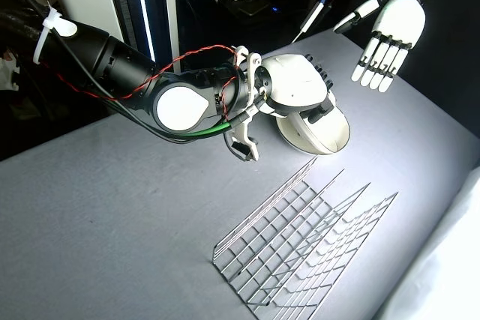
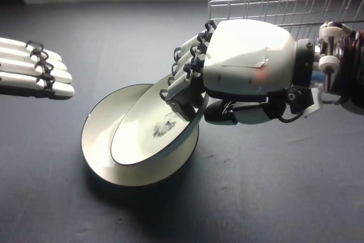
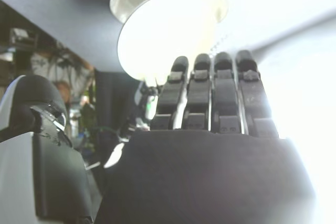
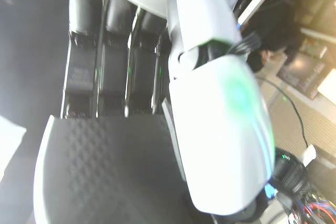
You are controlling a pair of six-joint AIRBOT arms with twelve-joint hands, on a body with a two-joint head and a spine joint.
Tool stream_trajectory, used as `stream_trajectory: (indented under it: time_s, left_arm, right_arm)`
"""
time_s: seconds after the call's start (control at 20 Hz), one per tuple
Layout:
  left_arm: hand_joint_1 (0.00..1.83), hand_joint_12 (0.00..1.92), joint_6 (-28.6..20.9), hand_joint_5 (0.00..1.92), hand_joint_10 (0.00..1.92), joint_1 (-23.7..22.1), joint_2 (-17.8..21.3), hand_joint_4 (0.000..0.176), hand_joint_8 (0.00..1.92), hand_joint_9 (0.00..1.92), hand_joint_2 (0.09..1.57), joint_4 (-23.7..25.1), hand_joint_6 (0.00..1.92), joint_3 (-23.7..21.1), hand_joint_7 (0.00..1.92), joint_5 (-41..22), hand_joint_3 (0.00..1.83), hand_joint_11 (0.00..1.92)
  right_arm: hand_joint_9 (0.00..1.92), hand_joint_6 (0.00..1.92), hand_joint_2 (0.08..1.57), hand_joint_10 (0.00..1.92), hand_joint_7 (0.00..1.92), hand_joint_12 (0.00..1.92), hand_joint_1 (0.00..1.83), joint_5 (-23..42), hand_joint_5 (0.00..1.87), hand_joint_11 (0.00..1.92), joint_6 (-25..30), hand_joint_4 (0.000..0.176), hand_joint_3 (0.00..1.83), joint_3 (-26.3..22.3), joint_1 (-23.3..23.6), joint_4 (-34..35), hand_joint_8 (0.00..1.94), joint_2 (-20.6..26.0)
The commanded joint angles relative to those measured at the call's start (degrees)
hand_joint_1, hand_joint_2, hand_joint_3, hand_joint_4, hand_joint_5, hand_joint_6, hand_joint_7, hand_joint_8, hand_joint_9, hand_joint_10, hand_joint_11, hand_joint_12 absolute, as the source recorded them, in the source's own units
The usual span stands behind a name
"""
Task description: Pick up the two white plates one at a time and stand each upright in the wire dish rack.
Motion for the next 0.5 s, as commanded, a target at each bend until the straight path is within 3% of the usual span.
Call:
stream_trajectory:
  time_s: [0.0, 0.3, 0.35, 0.45]
  left_arm:
    - [0.0, 0.04, -0.4, 0.02, 0.01, -0.5, 0.2, 0.0, 0.01, 0.03, 1.03, -4.0, 0.01, 0.0, 0.02, -1.9, 0.0, 0.05]
    - [0.0, 0.04, -0.5, 0.02, 0.0, -0.9, -1.8, 0.0, 0.0, 0.01, 1.05, -3.4, 0.0, 2.5, 0.01, -1.9, 0.01, 0.03]
    - [0.0, 0.04, -0.5, 0.02, 0.0, -1.2, -2.1, 0.0, 0.0, 0.01, 1.05, -3.4, 0.0, 2.6, 0.01, -1.9, 0.01, 0.03]
    - [0.0, 0.05, -0.5, 0.0, 0.0, -2.2, -2.8, 0.0, 0.0, 0.01, 1.04, -3.4, 0.0, 2.6, 0.01, -3.1, 0.0, 0.03]
  right_arm:
    - [0.88, 1.12, 1.14, 1.27, 0.94, 1.46, 1.37, 6.4, 0.85, 0.7, 0.1, 0.0, 0.0, -0.3, 0.9, 2.7, 1.06, 0.3]
    - [0.9, 1.16, 1.14, 1.26, 0.9, 1.43, 1.37, 6.4, 0.84, 0.7, 0.6, 0.0, 0.0, -0.4, 0.8, 2.9, 1.08, 0.3]
    - [0.9, 1.13, 1.14, 1.17, 0.89, 1.64, 1.46, 6.5, 0.84, 0.69, 0.6, 0.0, 0.0, -0.4, 1.0, 3.0, 1.06, 0.3]
    - [0.9, 1.1, 1.14, 1.25, 0.93, 1.46, 1.37, 7.2, 0.86, 0.7, 0.5, 0.0, 0.0, -0.4, 1.2, 3.1, 1.08, 0.3]
